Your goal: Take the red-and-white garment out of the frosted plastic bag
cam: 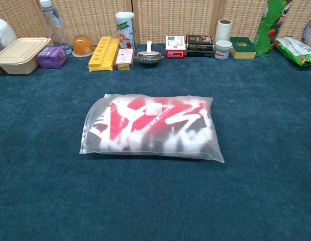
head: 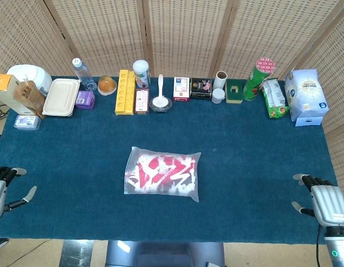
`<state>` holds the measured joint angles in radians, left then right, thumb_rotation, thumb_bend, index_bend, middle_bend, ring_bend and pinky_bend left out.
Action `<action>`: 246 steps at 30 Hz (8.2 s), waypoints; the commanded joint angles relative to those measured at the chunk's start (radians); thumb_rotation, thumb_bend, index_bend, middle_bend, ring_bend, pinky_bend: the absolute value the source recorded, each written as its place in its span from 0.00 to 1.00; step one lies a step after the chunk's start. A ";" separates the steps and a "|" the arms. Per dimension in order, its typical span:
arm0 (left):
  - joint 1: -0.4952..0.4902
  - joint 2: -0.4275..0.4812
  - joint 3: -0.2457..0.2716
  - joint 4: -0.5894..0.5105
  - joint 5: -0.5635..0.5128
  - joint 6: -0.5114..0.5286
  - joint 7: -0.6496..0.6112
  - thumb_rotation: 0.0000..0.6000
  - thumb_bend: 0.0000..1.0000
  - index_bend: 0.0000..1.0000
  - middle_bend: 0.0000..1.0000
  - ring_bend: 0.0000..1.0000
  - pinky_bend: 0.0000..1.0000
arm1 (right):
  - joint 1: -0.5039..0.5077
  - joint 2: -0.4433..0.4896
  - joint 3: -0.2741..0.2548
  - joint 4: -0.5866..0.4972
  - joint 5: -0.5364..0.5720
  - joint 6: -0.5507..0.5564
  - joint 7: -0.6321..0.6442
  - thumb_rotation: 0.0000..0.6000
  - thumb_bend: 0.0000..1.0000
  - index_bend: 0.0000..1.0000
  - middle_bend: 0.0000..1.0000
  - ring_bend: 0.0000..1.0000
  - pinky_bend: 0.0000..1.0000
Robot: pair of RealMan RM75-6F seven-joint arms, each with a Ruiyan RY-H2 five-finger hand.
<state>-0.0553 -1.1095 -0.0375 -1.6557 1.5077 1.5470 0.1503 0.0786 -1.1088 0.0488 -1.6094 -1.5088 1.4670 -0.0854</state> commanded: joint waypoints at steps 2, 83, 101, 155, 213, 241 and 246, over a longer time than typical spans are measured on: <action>-0.003 -0.005 0.000 0.006 -0.006 -0.011 -0.004 0.68 0.24 0.38 0.43 0.31 0.32 | 0.005 -0.003 0.002 -0.002 0.010 -0.014 -0.005 1.00 0.13 0.32 0.43 0.47 0.49; -0.095 0.084 -0.048 0.021 -0.034 -0.100 -0.051 0.67 0.22 0.38 0.43 0.31 0.31 | 0.666 -0.572 0.182 0.207 0.269 -0.542 -0.585 1.00 0.02 0.00 0.00 0.12 0.18; -0.085 0.090 -0.032 0.042 -0.034 -0.100 -0.099 0.67 0.22 0.38 0.43 0.31 0.31 | 0.921 -0.453 0.178 -0.001 0.656 -0.721 -0.884 1.00 0.03 0.00 0.01 0.12 0.10; -0.367 0.095 -0.035 -0.052 0.267 -0.308 0.000 0.72 0.22 0.42 0.75 0.65 0.68 | 0.832 -0.230 0.156 -0.065 0.227 -0.704 0.241 1.00 0.18 0.84 0.91 1.00 1.00; -0.636 -0.163 -0.030 0.085 0.360 -0.328 -0.059 0.92 0.22 0.43 1.00 0.91 0.86 | 0.802 -0.222 0.133 -0.043 0.071 -0.661 0.572 1.00 0.18 0.85 0.92 1.00 1.00; -0.636 -0.142 -0.004 0.074 0.343 -0.313 -0.046 0.93 0.22 0.43 1.00 0.91 0.86 | 0.800 -0.236 0.125 -0.024 0.099 -0.668 0.534 1.00 0.18 0.85 0.92 1.00 1.00; -0.631 -0.128 -0.002 0.072 0.340 -0.303 -0.042 0.93 0.22 0.43 1.00 0.91 0.86 | 0.798 -0.232 0.126 -0.025 0.101 -0.667 0.538 1.00 0.18 0.85 0.92 1.00 1.00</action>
<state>-0.6872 -1.2384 -0.0404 -1.5836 1.8485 1.2424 0.1073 0.8769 -1.3411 0.1749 -1.6346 -1.4080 0.7995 0.4517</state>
